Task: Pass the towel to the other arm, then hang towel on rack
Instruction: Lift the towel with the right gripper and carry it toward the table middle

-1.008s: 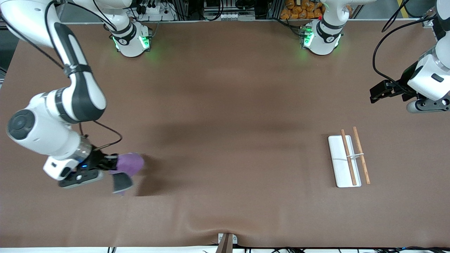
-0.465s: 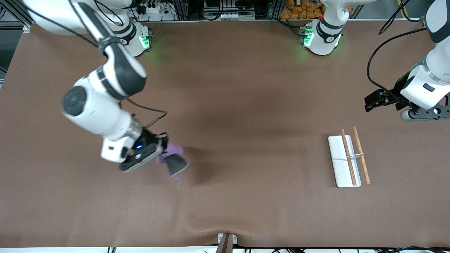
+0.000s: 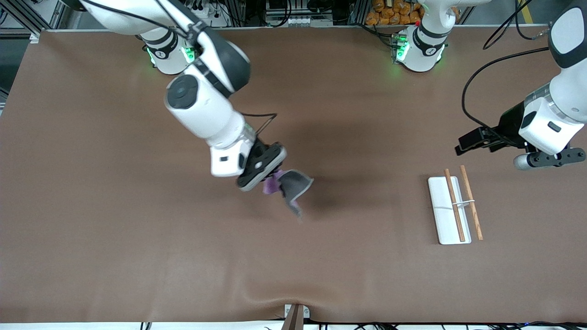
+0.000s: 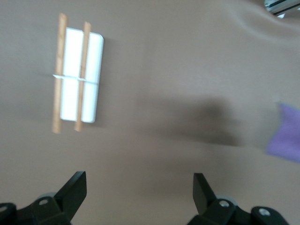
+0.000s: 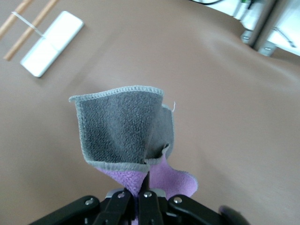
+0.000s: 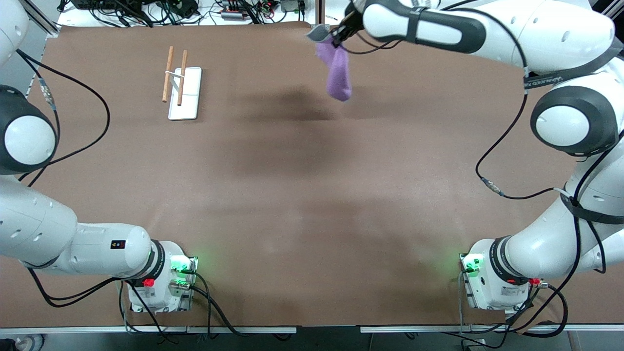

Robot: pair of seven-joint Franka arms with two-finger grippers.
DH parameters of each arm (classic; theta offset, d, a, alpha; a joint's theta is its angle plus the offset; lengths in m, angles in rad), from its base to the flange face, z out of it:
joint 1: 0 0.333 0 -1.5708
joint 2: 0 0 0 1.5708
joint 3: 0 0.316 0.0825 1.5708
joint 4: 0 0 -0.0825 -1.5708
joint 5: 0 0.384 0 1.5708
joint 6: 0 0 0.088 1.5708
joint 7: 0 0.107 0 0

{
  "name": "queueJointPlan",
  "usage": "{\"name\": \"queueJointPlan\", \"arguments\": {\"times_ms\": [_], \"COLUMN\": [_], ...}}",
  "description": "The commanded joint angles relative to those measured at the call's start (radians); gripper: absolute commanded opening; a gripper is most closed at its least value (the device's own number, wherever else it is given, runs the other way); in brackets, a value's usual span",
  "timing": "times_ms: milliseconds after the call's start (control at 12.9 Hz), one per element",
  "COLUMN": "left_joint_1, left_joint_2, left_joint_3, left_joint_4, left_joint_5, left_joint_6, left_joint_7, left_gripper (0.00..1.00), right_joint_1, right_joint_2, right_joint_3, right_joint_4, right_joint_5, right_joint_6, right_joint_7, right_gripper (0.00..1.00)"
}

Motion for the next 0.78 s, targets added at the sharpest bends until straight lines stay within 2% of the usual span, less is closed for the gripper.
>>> {"name": "queueJointPlan", "arguments": {"times_ms": [0,155,465,698], "left_joint_1": [-0.034,-0.068,-0.125,-0.174], "left_joint_2": [0.016,0.041,0.098,0.121], "left_joint_3": [-0.004,-0.007,-0.007,-0.007], "left_joint_4": [-0.001,-0.001,0.003,0.005], "left_joint_5": [-0.041,-0.046,-0.131,-0.187], "left_joint_6": [0.01,0.01,0.012,0.09], "left_joint_7": [-0.128,-0.208,-0.305,-0.386], "left_gripper": [1.0,1.0,1.0,1.0], "right_joint_1": [0.055,0.089,0.138,0.147], "right_joint_2": [0.026,0.031,0.031,0.031], "right_joint_3": [-0.002,-0.004,-0.004,-0.005], "right_joint_4": [0.016,0.018,0.036,0.035], "right_joint_5": [-0.021,-0.021,-0.023,-0.026], "right_joint_6": [0.014,0.048,0.054,0.052], "right_joint_7": [0.02,0.017,0.018,0.02], "right_gripper": [0.0,0.0,0.0,0.0]}}
